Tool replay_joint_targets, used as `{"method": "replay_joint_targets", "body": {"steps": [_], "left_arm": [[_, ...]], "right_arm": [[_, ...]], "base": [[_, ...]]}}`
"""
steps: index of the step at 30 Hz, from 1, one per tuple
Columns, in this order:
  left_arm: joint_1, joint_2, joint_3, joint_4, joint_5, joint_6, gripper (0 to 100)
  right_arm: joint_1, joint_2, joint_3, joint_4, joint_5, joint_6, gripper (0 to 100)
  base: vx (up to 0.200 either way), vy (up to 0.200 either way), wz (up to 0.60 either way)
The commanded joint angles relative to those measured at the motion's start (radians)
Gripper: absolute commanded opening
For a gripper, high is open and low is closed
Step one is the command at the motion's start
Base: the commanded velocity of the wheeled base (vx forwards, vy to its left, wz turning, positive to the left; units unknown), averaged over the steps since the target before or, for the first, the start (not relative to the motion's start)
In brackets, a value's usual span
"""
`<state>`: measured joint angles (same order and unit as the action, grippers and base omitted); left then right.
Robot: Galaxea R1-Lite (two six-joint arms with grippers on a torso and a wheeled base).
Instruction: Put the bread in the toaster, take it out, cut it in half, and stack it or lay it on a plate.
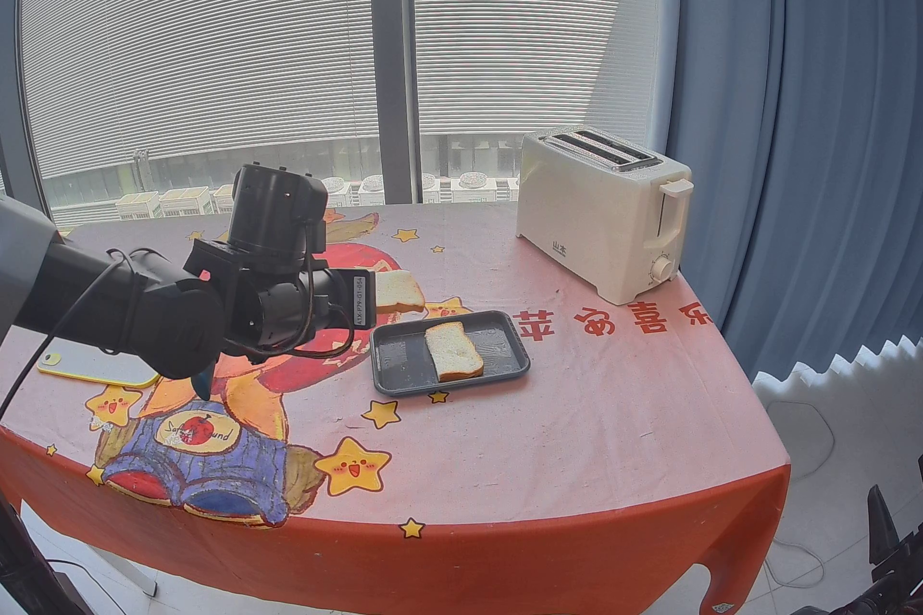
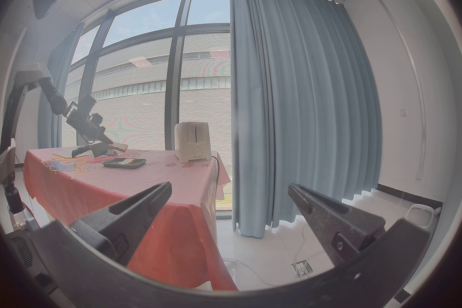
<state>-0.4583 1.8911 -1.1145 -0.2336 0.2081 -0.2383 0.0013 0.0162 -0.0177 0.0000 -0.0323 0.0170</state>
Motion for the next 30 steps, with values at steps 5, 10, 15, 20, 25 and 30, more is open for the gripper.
{"method": "replay_joint_targets", "body": {"steps": [5, 10, 15, 20, 25, 30], "left_arm": [[-0.079, -0.03, 0.021, -0.003, -0.003, -0.003, 0], [-0.1, 0.005, 0.013, -0.007, -0.001, -0.004, 0], [-0.105, 0.042, 0.001, -0.038, -0.001, -0.021, 0], [-0.118, 0.059, 0.01, -0.056, -0.001, -0.029, 0], [-0.137, 0.072, 0.012, -0.058, -0.001, -0.029, 0], [-0.137, 0.082, 0.016, -0.056, -0.001, -0.033, 100]], "right_arm": [[0.0, -0.016, 0.016, 0.0, 0.0, 0.0, 100], [0.0, -0.016, 0.016, 0.0, 0.0, 0.0, 100], [0.0, -0.016, 0.016, 0.0, 0.0, 0.0, 100], [0.0, -0.016, 0.016, 0.0, 0.0, 0.0, 100], [0.0, -0.016, 0.016, 0.0, 0.0, 0.0, 100], [0.0, -0.016, 0.016, 0.0, 0.0, 0.0, 100]], "base": [[0.0, 0.0, 0.0], [0.0, 0.0, 0.0], [0.0, 0.0, 0.0], [0.0, 0.0, 0.0], [0.0, 0.0, 0.0], [0.0, 0.0, 0.0]]}}
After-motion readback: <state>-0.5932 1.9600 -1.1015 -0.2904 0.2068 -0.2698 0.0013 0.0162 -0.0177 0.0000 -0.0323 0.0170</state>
